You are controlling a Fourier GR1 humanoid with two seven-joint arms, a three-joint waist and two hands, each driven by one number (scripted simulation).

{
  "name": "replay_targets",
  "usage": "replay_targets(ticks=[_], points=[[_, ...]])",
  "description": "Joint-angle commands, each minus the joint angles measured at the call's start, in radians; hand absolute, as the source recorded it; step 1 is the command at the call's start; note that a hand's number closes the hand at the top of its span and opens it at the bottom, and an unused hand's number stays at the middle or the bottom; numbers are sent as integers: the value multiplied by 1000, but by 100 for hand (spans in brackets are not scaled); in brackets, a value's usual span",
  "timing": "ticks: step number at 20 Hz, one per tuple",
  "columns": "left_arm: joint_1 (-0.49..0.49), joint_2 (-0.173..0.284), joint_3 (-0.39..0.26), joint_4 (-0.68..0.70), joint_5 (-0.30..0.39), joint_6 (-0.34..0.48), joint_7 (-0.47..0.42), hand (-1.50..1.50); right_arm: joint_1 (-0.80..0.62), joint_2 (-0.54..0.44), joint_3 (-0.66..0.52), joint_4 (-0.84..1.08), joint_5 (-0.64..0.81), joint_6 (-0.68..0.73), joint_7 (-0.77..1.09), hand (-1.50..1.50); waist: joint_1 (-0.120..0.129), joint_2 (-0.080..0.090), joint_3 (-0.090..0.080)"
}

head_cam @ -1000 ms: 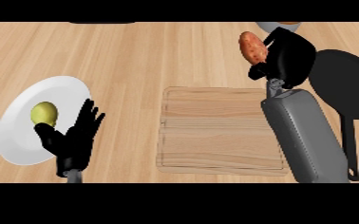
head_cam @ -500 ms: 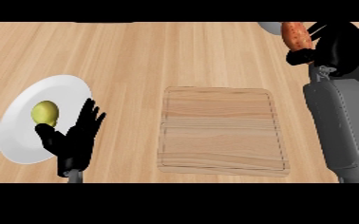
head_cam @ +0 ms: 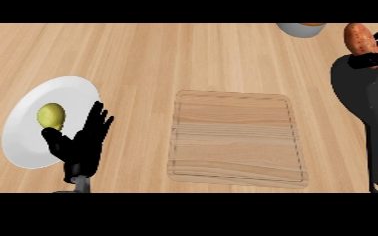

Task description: Pick the sweet potato from the cutting board and place it in the pan

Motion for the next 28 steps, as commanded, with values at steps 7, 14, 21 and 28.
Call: replay_targets(ticks=[7,14,21,28], points=[[-35,-13,-9,27,-15,15,25,0,-27,-148,-189,365,-166,-170,-357,150,27,22,2],[-3,-39,-48,15,-28,11,17,0,-30,-221,-192,529,-141,-7,-341,-150,48,28,3],[-21,-18,-19,26,-7,-11,13,0,-35,-192,-316,502,-280,-78,-546,-150,40,29,7],[10,-10,-9,8,-1,-15,4,0,-72,-214,-549,467,-558,78,-763,-150,20,18,7]])
